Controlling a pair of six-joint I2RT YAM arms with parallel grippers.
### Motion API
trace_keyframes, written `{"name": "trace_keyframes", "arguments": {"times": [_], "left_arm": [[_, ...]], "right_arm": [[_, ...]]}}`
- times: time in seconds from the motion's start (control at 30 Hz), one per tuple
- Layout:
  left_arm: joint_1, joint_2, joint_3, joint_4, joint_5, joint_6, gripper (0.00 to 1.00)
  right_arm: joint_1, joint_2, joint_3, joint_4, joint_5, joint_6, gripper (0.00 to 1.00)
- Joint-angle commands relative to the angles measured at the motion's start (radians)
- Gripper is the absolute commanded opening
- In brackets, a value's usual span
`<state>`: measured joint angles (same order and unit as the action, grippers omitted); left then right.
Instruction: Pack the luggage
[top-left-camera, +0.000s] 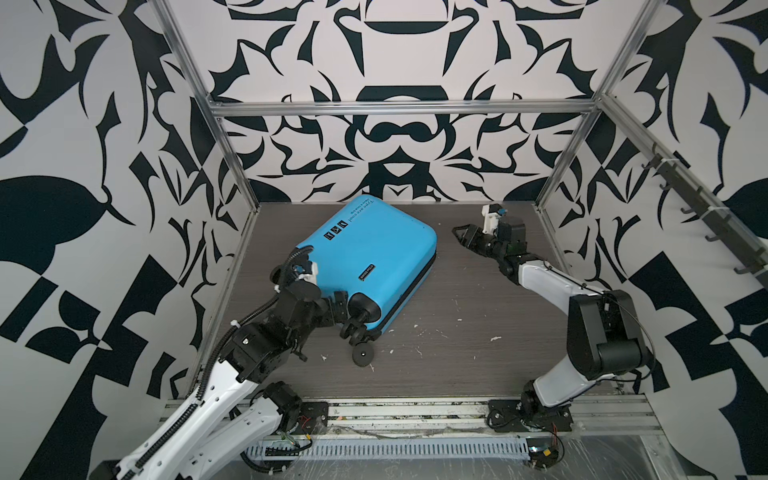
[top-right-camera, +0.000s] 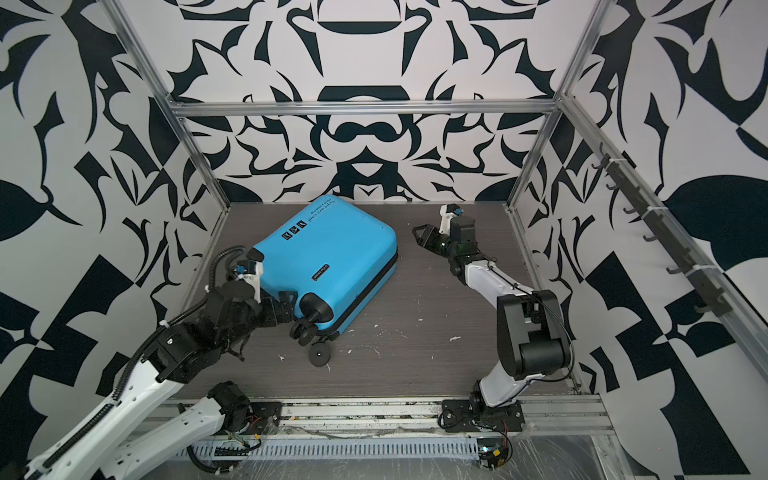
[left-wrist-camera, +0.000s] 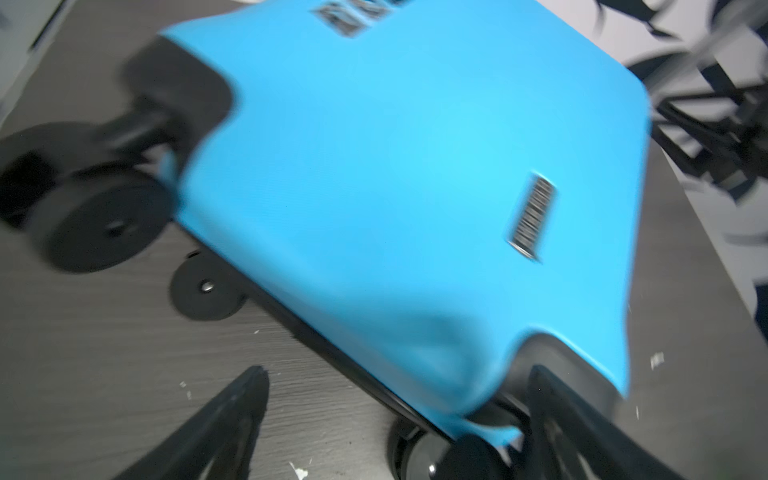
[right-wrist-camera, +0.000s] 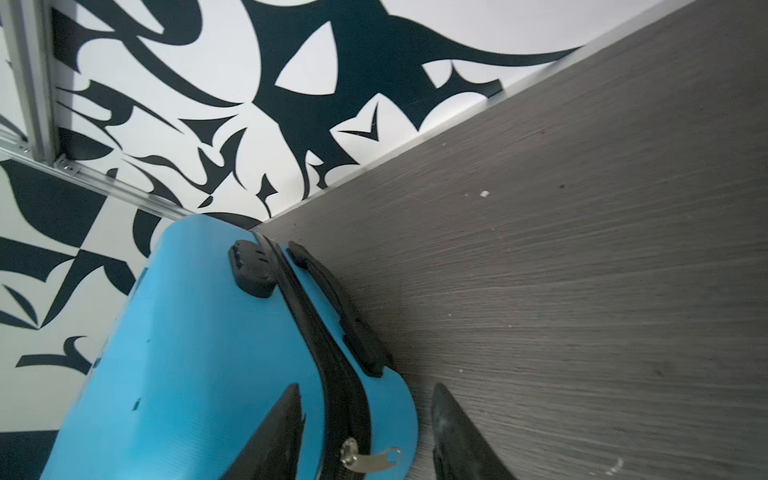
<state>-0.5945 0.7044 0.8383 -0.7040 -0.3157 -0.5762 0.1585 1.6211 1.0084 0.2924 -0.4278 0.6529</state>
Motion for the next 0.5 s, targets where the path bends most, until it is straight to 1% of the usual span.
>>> {"name": "trace_keyframes", "arguments": {"times": [0.0, 0.07, 0.17, 0.3, 0.47], "left_arm": [[0.146, -0.032, -0.042, 0.043, 0.189, -0.042, 1.00], [0.226, -0.039, -0.076, 0.097, 0.236, -0.063, 1.00], [0.295, -0.021, -0.103, 0.187, 0.283, -0.087, 1.00], [0.320, 0.032, -0.129, 0.303, 0.290, -0.103, 1.00], [0.348, 0.119, -0.142, 0.409, 0.329, -0.102, 1.00]], "right_arm": [[0.025, 0.036, 0.085, -0.004, -0.028, 0.035, 0.54], [0.034, 0.086, 0.139, -0.011, -0.054, 0.049, 0.54], [0.045, 0.170, 0.216, -0.008, -0.101, 0.088, 0.54], [0.062, 0.267, 0.271, 0.061, -0.165, 0.167, 0.53], [0.087, 0.326, 0.240, 0.219, -0.214, 0.287, 0.53]]}}
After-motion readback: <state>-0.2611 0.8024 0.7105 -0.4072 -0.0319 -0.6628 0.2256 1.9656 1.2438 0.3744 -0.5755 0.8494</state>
